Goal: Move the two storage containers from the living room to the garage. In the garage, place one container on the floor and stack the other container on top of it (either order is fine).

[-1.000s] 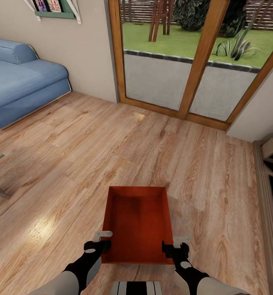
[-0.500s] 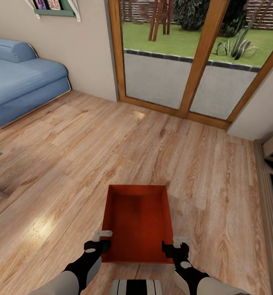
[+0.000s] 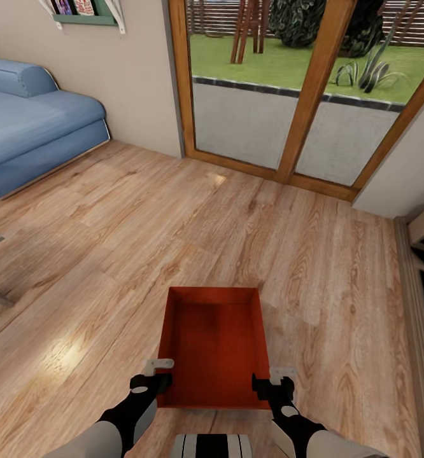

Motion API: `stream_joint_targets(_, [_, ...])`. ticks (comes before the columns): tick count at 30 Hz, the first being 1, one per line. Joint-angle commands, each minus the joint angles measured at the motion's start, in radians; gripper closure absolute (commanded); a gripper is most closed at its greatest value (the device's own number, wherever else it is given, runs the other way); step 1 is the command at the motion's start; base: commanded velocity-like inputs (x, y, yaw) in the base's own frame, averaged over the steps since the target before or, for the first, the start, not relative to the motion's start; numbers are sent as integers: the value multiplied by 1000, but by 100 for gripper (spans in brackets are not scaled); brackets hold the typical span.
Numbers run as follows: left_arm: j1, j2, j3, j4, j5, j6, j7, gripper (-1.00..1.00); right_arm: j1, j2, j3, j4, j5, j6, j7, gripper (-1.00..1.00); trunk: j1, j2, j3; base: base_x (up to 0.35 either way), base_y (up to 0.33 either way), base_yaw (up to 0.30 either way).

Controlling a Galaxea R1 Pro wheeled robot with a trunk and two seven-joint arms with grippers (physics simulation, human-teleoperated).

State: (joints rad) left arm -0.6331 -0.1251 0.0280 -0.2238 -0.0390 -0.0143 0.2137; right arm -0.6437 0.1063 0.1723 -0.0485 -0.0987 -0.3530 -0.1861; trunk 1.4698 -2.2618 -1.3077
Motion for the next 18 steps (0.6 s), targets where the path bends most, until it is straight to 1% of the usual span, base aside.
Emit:
stream_joint_targets(1, [0, -1, 3, 1, -4, -2, 3, -100, -1, 0, 9, 1, -10, -4, -3, -100, 0, 0, -1, 0, 0, 0])
stream_joint_targets(7, [0, -1, 3, -3, -3, -1, 3, -100, -1, 0, 9, 1, -10, -4, -1, -100, 0, 0, -1, 0, 0, 0])
stream_joint_targets(8, [0, -1, 4, -4, -1, 0, 3, 100, -1, 0, 9, 1, -10, -5, -2, 100, 0, 0, -1, 0, 0, 0])
stream_joint_targets(15, [0, 0, 3, -8, -2, -2, 2, 100, -1, 0, 9, 1, -10, -6, -1, 100, 0, 0, -1, 0, 0, 0])
stream_joint_targets(18, [0, -2, 4, -6, 3, -3, 4, 100, -1, 0, 9, 1, -10, -6, -1, 100, 0, 0, -1, 0, 0, 0])
